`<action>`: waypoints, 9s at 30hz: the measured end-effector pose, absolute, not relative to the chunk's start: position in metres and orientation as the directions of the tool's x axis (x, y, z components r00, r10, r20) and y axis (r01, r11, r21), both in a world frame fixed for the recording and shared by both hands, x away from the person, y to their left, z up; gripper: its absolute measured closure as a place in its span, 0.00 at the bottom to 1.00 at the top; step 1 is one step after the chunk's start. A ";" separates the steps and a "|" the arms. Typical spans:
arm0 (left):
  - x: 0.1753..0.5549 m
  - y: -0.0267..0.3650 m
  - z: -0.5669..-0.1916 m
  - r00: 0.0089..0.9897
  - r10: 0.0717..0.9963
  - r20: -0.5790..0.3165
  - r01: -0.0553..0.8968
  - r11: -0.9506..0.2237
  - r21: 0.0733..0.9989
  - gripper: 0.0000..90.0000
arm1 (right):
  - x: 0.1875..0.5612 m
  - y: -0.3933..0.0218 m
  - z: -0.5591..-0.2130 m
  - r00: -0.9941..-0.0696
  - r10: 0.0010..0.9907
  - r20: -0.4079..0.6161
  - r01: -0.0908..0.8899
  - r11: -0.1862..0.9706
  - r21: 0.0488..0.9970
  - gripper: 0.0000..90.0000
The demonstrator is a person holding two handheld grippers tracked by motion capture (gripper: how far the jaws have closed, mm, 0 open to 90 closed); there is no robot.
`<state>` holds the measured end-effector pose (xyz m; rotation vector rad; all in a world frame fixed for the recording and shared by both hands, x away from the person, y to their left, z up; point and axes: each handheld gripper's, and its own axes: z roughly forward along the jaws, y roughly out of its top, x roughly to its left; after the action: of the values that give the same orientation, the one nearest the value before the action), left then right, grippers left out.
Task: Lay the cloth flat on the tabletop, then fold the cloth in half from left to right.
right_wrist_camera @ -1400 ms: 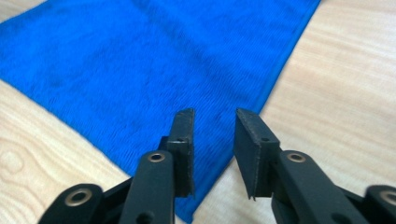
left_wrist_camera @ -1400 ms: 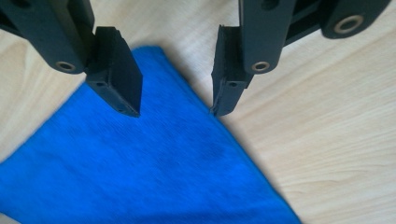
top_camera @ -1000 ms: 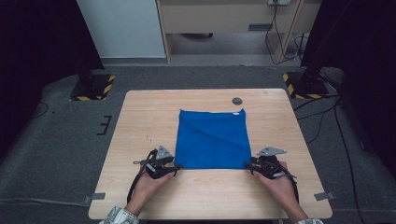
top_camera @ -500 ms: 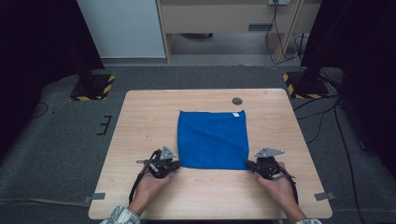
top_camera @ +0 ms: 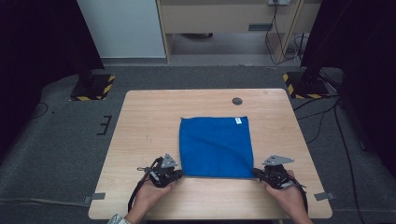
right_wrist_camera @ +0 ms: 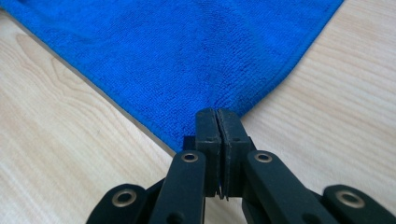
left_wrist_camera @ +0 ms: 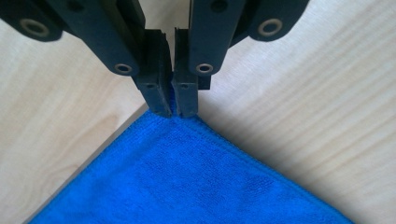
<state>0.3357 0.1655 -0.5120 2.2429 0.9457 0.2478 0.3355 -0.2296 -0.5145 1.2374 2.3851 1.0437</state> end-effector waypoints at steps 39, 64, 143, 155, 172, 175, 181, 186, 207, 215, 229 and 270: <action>0.404 0.183 -0.478 0.670 0.741 -0.051 0.496 -0.395 0.773 0.10 | 0.374 -0.140 -0.511 -0.702 0.707 0.086 0.510 0.415 0.754 0.12; 0.432 0.199 -0.468 0.618 0.786 -0.038 0.504 -0.359 0.785 0.10 | 0.364 -0.037 -0.502 -0.844 0.532 0.072 0.397 0.527 0.751 0.39; 0.527 0.181 -0.501 0.544 0.837 -0.056 0.574 -0.323 0.752 0.39 | 0.336 0.024 -0.519 -0.892 0.446 0.076 0.353 0.579 0.735 0.96; 0.541 0.189 -0.527 0.499 0.865 -0.050 0.616 -0.314 0.722 0.50 | 0.331 0.025 -0.522 -0.893 0.441 0.087 0.356 0.578 0.734 0.96; 0.541 0.183 -0.530 0.546 0.832 -0.100 0.611 -0.313 0.728 0.98 | 0.331 0.026 -0.521 -0.888 0.450 0.090 0.367 0.578 0.728 0.96; 0.541 0.186 -0.526 0.534 0.839 -0.105 0.609 -0.295 0.737 0.99 | 0.330 0.027 -0.520 -0.889 0.451 0.084 0.362 0.578 0.731 0.96; 0.538 0.191 -0.515 0.538 0.835 -0.115 0.601 -0.284 0.747 0.99 | 0.328 0.027 -0.518 -0.881 0.465 0.083 0.367 0.563 0.741 0.96; 0.532 0.192 -0.505 0.542 0.833 -0.114 0.600 -0.289 0.746 0.99 | 0.324 0.030 -0.514 -0.879 0.470 0.081 0.363 0.550 0.752 0.96; 0.528 0.214 -0.467 0.526 0.842 -0.118 0.599 -0.268 0.755 1.00 | 0.309 0.046 -0.489 -0.895 0.444 0.051 0.309 0.533 0.788 0.97; 0.527 0.216 -0.465 0.527 0.840 -0.128 0.598 -0.260 0.758 1.00 | 0.307 0.047 -0.484 -0.894 0.445 0.048 0.303 0.523 0.796 0.97; 0.527 0.207 -0.448 0.535 0.838 -0.105 0.581 -0.275 0.766 1.00 | 0.306 0.041 -0.472 -0.892 0.450 0.039 0.290 0.505 0.813 0.97; 0.529 0.239 -0.429 0.529 0.845 -0.078 0.573 -0.288 0.767 1.00 | 0.304 0.066 -0.457 -0.876 0.478 0.062 0.310 0.460 0.832 0.97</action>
<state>0.5286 0.2386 -0.4290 1.9914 1.1510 0.4450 0.3040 0.0662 -0.4570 0.6893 2.5263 1.3822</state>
